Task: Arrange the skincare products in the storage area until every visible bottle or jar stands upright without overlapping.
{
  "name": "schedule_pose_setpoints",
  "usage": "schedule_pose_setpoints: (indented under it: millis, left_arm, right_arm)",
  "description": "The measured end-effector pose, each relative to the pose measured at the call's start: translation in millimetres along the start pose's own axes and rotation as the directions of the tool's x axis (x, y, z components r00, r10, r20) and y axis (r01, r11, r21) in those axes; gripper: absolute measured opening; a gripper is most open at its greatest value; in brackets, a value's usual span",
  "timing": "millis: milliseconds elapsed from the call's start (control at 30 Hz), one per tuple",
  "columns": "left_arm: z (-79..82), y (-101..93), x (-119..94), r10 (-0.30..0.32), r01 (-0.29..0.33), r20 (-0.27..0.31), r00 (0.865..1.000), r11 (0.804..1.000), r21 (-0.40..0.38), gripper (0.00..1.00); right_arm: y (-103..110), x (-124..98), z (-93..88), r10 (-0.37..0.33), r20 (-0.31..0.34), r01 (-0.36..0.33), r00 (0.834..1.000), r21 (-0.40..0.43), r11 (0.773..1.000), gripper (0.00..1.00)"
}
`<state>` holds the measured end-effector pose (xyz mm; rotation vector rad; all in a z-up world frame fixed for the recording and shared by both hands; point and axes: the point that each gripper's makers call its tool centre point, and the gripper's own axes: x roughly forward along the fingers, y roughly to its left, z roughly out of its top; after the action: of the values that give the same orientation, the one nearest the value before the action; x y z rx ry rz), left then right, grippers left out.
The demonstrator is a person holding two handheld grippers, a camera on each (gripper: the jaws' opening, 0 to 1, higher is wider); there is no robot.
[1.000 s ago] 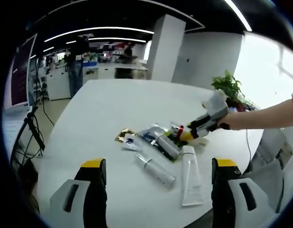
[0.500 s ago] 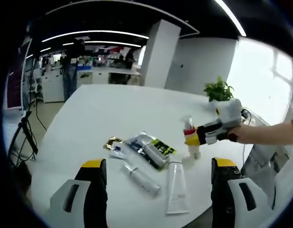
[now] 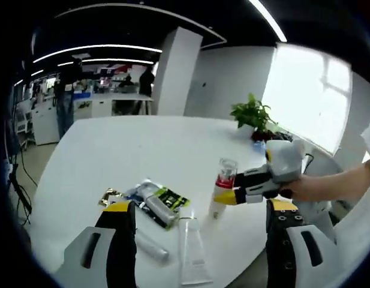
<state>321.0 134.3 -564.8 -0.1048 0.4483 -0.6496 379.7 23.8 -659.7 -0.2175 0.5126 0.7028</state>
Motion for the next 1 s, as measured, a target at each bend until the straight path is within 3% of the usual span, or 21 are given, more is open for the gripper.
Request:
schedule_pose_setpoints:
  millis: [233, 467, 700, 867, 1000]
  left_arm:
    - [15.1, -27.2, 12, -0.073, 0.072, 0.021, 0.997, 0.997, 0.036, 0.86]
    - [30.4, -47.9, 19, -0.125, 0.124, 0.052, 0.991, 0.992, 0.032, 0.81]
    - [49.5, -74.7, 27, -0.18, 0.178, 0.097, 0.979, 0.984, 0.028, 0.73]
    - [61.9, -87.2, 26, -0.202, 0.201, 0.134, 0.97, 0.979, 0.02, 0.59]
    - [63.7, -97.8, 29, -0.209, 0.2, 0.132, 0.969, 0.977, 0.074, 0.55]
  right_arm:
    - [17, -20, 6.2, -0.008, 0.034, 0.007, 0.999, 0.009, 1.0, 0.28]
    - [37, -44, 33.8, -0.016, 0.127, 0.016, 0.992, -0.003, 1.0, 0.28]
    - [51, -64, 57.5, -0.014, 0.195, 0.016, 0.981, -0.007, 1.0, 0.28]
    - [59, -72, 62.0, -0.012, 0.213, 0.016, 0.977, -0.015, 1.0, 0.28]
    - [63, -79, 62.1, -0.008, 0.22, 0.009, 0.976, -0.002, 1.0, 0.28]
